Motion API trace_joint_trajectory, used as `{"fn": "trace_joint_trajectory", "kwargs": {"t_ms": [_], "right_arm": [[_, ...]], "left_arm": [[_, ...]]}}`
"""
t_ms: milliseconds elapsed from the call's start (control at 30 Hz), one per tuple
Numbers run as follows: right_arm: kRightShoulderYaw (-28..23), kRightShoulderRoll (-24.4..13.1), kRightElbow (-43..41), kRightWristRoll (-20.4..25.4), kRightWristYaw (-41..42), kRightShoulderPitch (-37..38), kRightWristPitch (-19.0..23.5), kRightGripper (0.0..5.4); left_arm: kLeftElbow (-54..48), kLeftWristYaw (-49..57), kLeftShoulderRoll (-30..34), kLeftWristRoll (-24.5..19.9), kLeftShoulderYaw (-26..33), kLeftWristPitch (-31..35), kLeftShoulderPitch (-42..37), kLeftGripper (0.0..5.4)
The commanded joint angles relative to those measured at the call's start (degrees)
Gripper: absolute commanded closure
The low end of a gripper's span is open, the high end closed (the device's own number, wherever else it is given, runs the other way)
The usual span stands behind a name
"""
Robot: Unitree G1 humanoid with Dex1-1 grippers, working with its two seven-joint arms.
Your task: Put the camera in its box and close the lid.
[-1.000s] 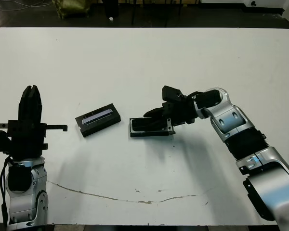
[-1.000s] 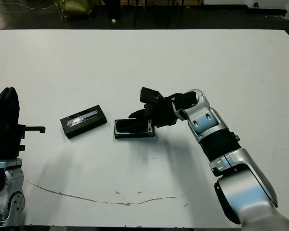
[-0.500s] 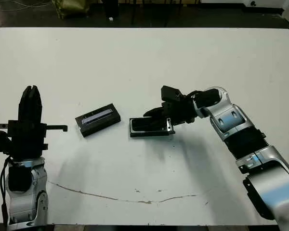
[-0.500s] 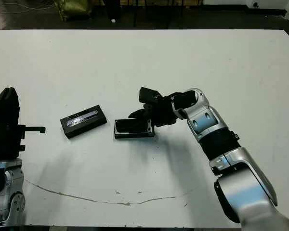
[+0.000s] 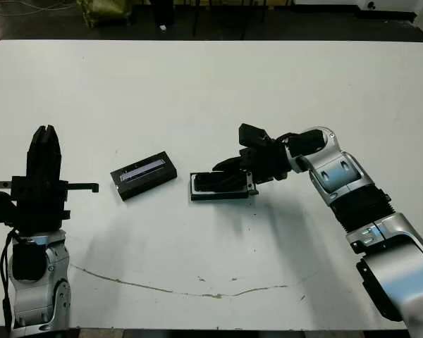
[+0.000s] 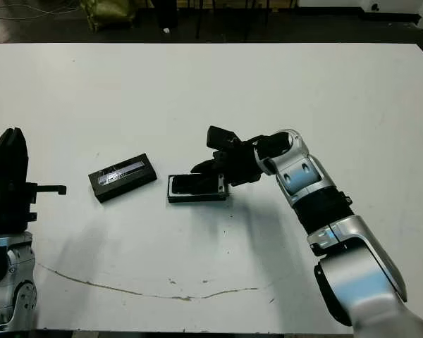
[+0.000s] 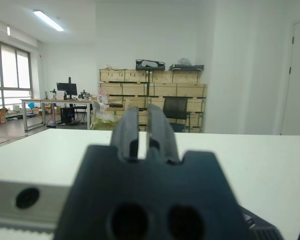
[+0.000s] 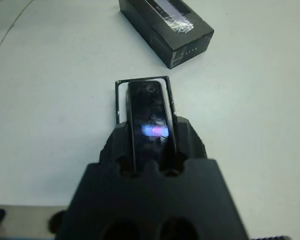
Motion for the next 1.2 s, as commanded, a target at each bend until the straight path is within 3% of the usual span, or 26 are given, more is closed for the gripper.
{"fn": "trace_joint_trajectory", "kwargs": {"t_ms": [33, 600, 700, 900, 1067, 1200], "right_arm": [[0.4, -0.3, 1.0, -0.7, 0.2, 0.8, 0.2, 3.69], [0.1, 0.3, 2.9, -0.5, 0.9, 0.6, -3.2, 0.03], [-0.1, -0.1, 1.8, -0.6, 0.3, 0.7, -2.5, 0.03], [-3.7, -1.7, -3.8, 2.4, 0.1, 0.5, 3.3, 0.03], [-10.0, -4.5, -15.5, 8.3, -2.3, 2.6, 12.3, 0.03], [-16.3, -4.3, -26.6, 12.2, -11.4, 8.6, 17.0, 0.61]], "left_arm": [[0.3, 0.4, -0.2, 0.4, 0.2, 0.9, 0.8, 5.40], [1.3, -0.6, 0.0, -0.4, 0.2, 0.0, 0.6, 5.40], [1.3, -0.8, -0.1, -0.4, 0.2, 0.0, 0.6, 5.40], [0.7, -0.1, -0.4, -0.2, 0.1, 0.8, 0.7, 5.40], [0.2, 0.3, -0.2, 0.4, 0.0, 1.1, 1.0, 5.40], [1.4, -0.7, -0.1, -0.3, 0.1, 0.0, 0.5, 5.40]]}}
